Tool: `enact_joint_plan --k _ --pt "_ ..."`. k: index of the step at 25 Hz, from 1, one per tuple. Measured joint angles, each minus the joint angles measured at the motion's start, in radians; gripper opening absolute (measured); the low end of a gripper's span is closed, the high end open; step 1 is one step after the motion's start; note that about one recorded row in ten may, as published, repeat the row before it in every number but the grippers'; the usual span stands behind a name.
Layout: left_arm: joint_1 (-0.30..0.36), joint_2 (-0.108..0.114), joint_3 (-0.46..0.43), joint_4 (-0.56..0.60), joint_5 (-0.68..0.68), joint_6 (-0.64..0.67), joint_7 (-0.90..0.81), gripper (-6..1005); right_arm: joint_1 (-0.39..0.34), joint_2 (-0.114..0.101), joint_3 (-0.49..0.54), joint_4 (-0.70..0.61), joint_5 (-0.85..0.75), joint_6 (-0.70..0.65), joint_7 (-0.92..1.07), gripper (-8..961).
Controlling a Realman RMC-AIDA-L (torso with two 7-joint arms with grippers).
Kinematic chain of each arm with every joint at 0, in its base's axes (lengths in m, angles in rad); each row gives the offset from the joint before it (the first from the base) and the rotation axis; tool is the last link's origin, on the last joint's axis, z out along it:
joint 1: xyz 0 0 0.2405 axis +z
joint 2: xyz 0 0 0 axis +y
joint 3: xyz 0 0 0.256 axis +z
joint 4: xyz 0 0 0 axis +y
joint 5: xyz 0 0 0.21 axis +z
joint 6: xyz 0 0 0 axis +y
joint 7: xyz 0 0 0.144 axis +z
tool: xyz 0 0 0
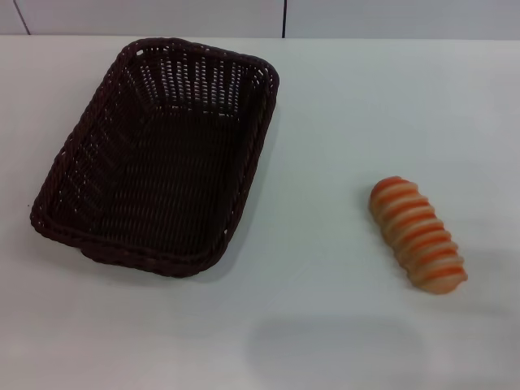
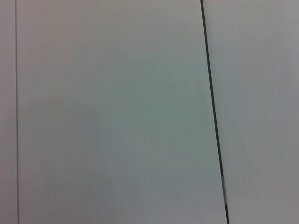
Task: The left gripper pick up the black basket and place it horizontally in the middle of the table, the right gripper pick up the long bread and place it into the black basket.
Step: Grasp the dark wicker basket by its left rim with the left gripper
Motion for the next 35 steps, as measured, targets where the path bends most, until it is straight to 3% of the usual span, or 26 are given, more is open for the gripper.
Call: enact_joint_plan --k 9,15,17,18,19,20,22,23,24,27,29,33,35 --pt "-0.003 0.001 0.014 -0.005 0.0 0.0 -0.007 797 0.001 0.0 0.001 0.0 0.0 0.001 0.0 842" --pt "-0.004 0.02 0.048 -0.084 0.009 -0.029 -0.009 794 0.0 0.0 0.0 0.0 0.0 0.001 0.0 841" --pt "0.004 0.04 0.047 -0.154 0.048 -0.049 -0.006 793 0.0 0.0 0.0 0.0 0.0 0.002 0.0 841" --pt "0.023 0.071 0.044 -0.268 0.099 -0.119 -0.015 793 -0.001 0.0 0.0 0.0 0.0 0.002 0.002 841" --pt "0.023 0.071 0.044 -0.268 0.099 -0.119 -0.015 792 -0.001 0.0 0.0 0.0 0.0 0.002 0.004 841" --pt "0.038 0.086 0.043 -0.329 0.119 -0.182 -0.022 792 -0.002 0.0 0.0 0.0 0.0 0.001 0.005 841" --pt "0.067 0.116 0.039 -0.481 0.161 -0.354 -0.032 791 -0.004 0.0 0.0 0.0 0.0 -0.001 0.006 841" --pt "0.086 0.138 0.03 -0.607 0.203 -0.514 -0.035 791 -0.005 0.0 -0.002 0.0 0.0 -0.003 0.007 841" --pt "0.086 0.138 0.03 -0.607 0.203 -0.514 -0.035 790 -0.005 0.0 -0.002 0.0 0.0 -0.003 0.007 841" --pt "0.11 0.166 -0.002 -0.794 0.291 -0.761 -0.06 789 -0.007 0.0 -0.004 0.0 0.0 0.0 0.007 841" --pt "0.118 0.202 -0.004 -0.932 0.315 -0.955 -0.081 788 -0.007 0.0 -0.005 0.001 0.0 0.002 0.007 841" --pt "0.124 0.298 0.019 -1.218 0.315 -1.316 -0.101 786 -0.006 0.0 -0.013 0.002 0.0 0.003 0.008 841" --pt "0.135 0.316 0.014 -1.348 0.316 -1.467 -0.083 785 -0.005 0.0 -0.014 0.002 0.0 0.003 0.008 841"
